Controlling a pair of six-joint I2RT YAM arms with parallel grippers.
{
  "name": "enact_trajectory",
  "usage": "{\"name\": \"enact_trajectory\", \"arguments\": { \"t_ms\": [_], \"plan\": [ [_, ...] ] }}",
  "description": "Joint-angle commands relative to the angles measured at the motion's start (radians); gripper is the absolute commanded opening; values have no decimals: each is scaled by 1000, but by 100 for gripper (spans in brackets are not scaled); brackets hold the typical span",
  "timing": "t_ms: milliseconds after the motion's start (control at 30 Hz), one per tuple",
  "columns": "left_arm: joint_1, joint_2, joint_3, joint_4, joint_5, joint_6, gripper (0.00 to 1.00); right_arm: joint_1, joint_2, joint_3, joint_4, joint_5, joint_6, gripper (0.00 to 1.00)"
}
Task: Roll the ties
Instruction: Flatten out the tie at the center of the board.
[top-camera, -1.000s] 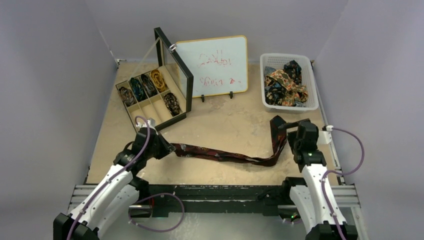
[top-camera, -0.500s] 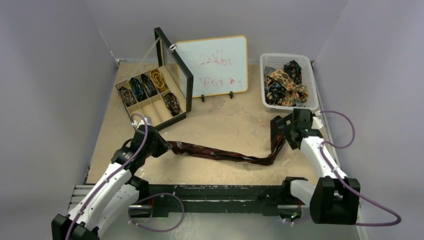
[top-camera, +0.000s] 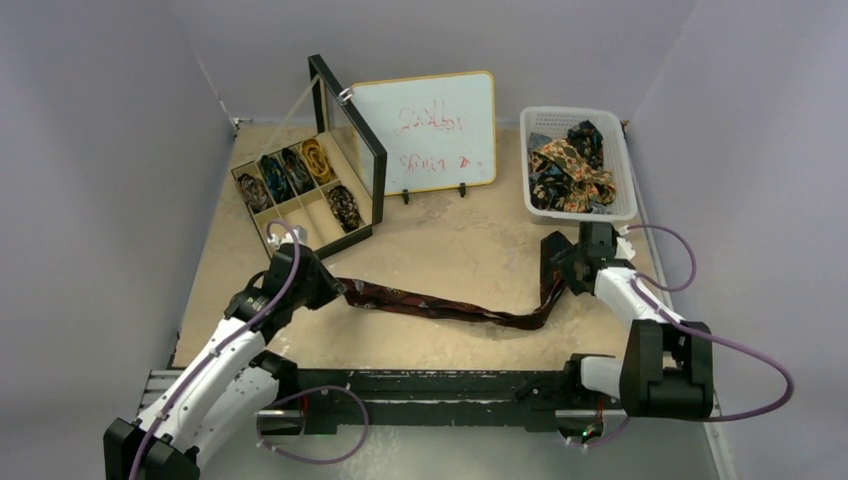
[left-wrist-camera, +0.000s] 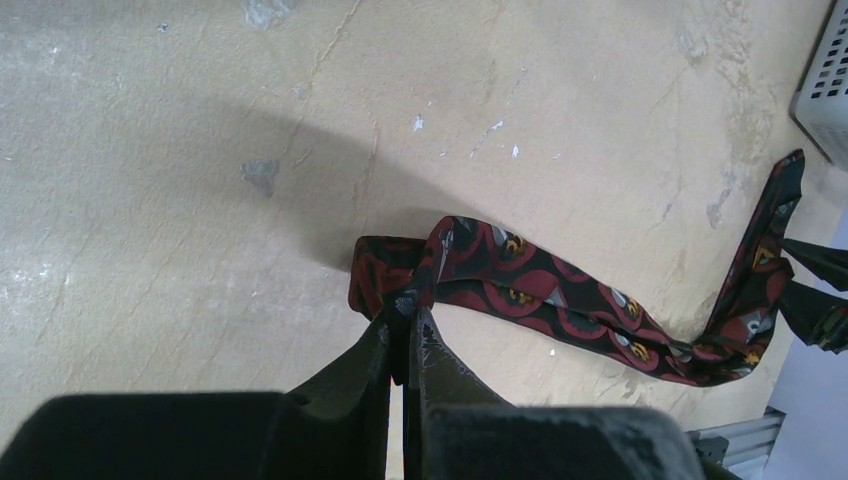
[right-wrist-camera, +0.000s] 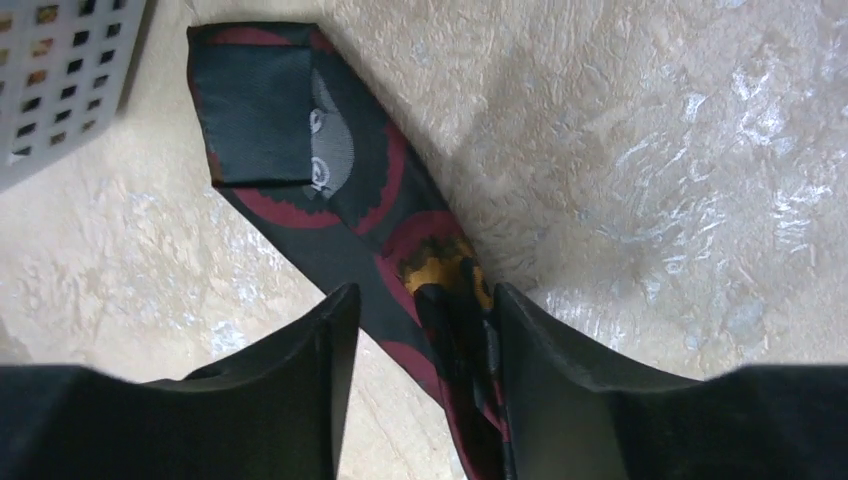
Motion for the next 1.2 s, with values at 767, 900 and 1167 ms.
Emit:
{"name": "enact_trajectory", "arguments": {
  "t_ms": [767, 900, 1167],
  "plan": [
    [8, 102, 82, 131, 76, 97, 0, -259, -511, -328, 418, -106, 402, 0],
    [8, 23, -60, 178, 120, 43, 0, -264, -513, -361, 344, -81, 387, 12],
    [8, -84, -101, 25, 15, -32, 0, -265, -487, -34, -120, 228, 239, 95]
  ]
}}
